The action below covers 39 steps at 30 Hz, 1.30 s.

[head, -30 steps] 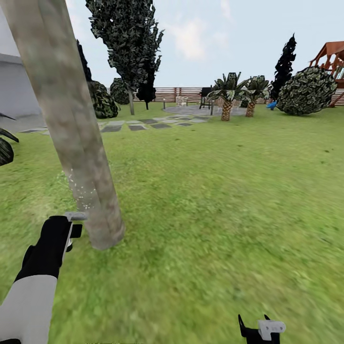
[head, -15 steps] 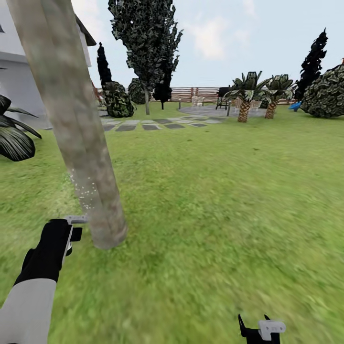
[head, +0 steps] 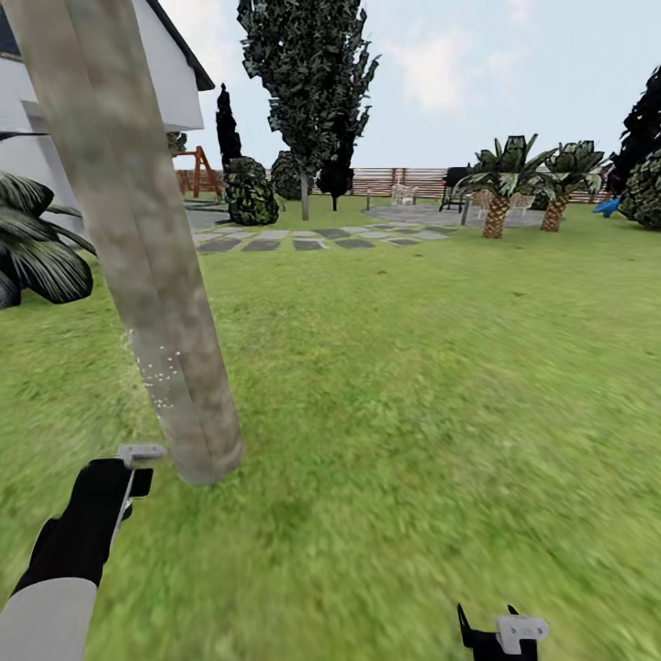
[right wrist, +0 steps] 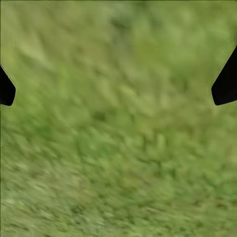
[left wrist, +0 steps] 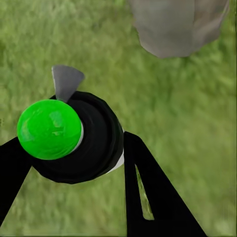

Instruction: In the garden, pick up the pesticide atomizer on the floor and spray pesticide onto both trees until each tree trunk is fully covered.

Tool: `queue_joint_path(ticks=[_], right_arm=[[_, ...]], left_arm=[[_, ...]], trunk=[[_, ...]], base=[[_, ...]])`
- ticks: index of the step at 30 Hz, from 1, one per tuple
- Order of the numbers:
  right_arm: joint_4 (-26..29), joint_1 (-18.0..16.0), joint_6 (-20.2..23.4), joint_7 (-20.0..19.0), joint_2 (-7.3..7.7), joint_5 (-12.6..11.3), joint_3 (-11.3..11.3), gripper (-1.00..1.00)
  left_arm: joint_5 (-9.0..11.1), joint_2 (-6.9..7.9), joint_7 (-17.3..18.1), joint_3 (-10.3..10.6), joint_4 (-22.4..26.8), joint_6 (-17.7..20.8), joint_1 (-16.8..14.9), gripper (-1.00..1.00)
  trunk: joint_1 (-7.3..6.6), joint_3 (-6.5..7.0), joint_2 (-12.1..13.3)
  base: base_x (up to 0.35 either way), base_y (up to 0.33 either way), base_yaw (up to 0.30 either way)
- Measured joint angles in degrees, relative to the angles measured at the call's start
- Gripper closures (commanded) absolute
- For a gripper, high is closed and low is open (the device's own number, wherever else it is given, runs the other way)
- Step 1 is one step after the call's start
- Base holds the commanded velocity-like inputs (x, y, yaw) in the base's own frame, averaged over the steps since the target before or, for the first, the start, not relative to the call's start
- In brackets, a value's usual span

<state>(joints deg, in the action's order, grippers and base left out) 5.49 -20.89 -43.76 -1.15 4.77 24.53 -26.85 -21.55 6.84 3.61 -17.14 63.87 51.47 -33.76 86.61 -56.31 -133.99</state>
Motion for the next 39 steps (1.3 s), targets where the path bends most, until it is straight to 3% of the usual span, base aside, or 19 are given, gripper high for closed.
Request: queue_joint_path(ticks=[13, 23, 29, 39], right_arm=[[0.0, 0.0, 0.0, 0.0, 0.02, 0.0, 0.0, -1.00], [0.0, 0.0, 0.0, 0.0, -0.03, 0.0, 0.0, -1.00], [0.0, 0.0, 0.0, 0.0, -0.03, 0.0, 0.0, -1.00], [0.0, 0.0, 0.0, 0.0, -0.02, 0.0, 0.0, -1.00]], left_arm=[[0.2, -0.37, 0.3, -0.3, -0.1, -4.3, 0.9, 1.00], [0.2, -0.23, 0.5, -0.3, -0.1, -4.2, 0.9, 1.00], [0.5, -0.35, 0.7, -0.2, -0.1, -3.9, 0.9, 1.00], [0.4, -0.41, 0.7, -0.2, -0.1, -3.9, 0.9, 1.00]], trunk=[[0.00, 0.00, 0.0], [0.00, 0.00, 0.0], [0.03, 0.00, 0.0], [0.02, 0.00, 0.0]], base=[[0.235, -0.191, 0.016], [0.210, -0.207, 0.258], [0.016, -0.264, 0.270], [-0.014, -0.272, 0.010]])
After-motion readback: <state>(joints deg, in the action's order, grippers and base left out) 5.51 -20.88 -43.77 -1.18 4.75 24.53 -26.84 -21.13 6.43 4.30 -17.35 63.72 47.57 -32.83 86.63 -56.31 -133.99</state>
